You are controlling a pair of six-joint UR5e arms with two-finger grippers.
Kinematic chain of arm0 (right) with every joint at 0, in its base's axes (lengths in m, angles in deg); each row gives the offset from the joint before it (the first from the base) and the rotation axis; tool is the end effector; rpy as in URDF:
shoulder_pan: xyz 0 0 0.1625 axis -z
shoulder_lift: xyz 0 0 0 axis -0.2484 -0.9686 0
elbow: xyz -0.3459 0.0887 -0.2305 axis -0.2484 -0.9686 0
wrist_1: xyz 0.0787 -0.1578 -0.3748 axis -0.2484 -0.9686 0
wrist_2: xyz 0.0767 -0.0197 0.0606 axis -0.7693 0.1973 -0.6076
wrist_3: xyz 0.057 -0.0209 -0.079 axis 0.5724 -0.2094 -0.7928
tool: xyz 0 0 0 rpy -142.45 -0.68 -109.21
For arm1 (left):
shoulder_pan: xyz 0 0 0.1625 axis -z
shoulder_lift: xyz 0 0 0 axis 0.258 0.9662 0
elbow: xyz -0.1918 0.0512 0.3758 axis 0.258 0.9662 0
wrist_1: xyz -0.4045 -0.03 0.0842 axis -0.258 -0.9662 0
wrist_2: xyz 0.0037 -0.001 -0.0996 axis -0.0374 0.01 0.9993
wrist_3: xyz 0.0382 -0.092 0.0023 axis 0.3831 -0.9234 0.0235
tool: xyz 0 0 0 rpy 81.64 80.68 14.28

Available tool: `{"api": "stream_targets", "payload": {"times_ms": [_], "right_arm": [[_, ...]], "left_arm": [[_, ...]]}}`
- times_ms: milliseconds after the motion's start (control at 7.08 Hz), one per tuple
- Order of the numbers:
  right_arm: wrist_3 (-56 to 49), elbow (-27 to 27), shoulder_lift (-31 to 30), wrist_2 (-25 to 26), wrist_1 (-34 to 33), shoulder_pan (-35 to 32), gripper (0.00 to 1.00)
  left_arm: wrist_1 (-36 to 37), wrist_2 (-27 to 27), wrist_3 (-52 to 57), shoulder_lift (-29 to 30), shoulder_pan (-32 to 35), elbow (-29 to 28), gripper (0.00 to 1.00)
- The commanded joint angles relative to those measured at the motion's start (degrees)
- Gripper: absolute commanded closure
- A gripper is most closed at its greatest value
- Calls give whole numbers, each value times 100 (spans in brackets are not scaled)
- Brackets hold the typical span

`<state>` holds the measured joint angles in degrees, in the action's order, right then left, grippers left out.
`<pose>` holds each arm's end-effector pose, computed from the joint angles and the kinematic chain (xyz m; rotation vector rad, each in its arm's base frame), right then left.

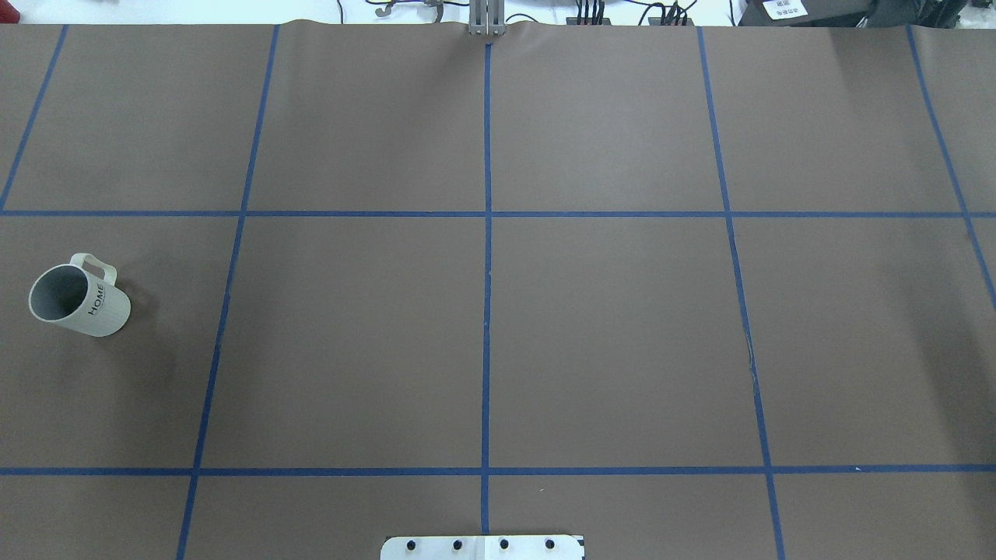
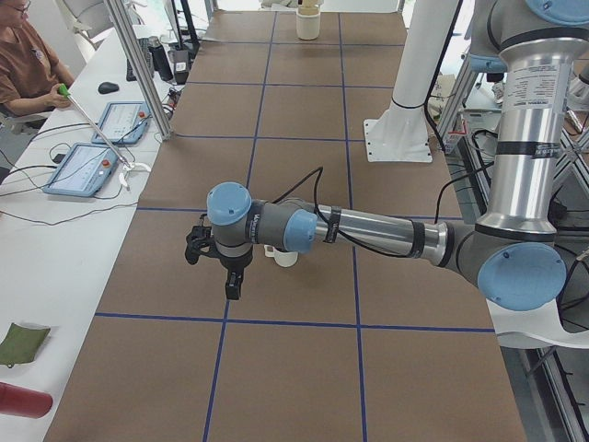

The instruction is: Left arm hands cup to right arm to dump lemon

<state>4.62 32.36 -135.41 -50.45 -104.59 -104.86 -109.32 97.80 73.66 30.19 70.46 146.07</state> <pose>0.0639 -0.4080 0.5996 0.1067 -0.8266 0.0699 -0.0208 -0.5217 0.5732 0.1271 0.8072 0.0215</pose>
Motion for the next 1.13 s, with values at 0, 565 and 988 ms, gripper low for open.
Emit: {"api": "stream_targets", "payload": {"times_ms": [0, 565, 988], "right_arm": [[49, 41, 9, -65, 9, 3, 0], [110, 165, 71, -171, 18, 144, 0], [154, 182, 79, -215, 27, 144, 0]], "left_arm": [[-408, 101, -578, 238, -593, 158, 0], [-1343, 163, -2970, -161, -1489, 404, 0], [-2123, -363, -3393, -850, -2026, 414, 0]]}}
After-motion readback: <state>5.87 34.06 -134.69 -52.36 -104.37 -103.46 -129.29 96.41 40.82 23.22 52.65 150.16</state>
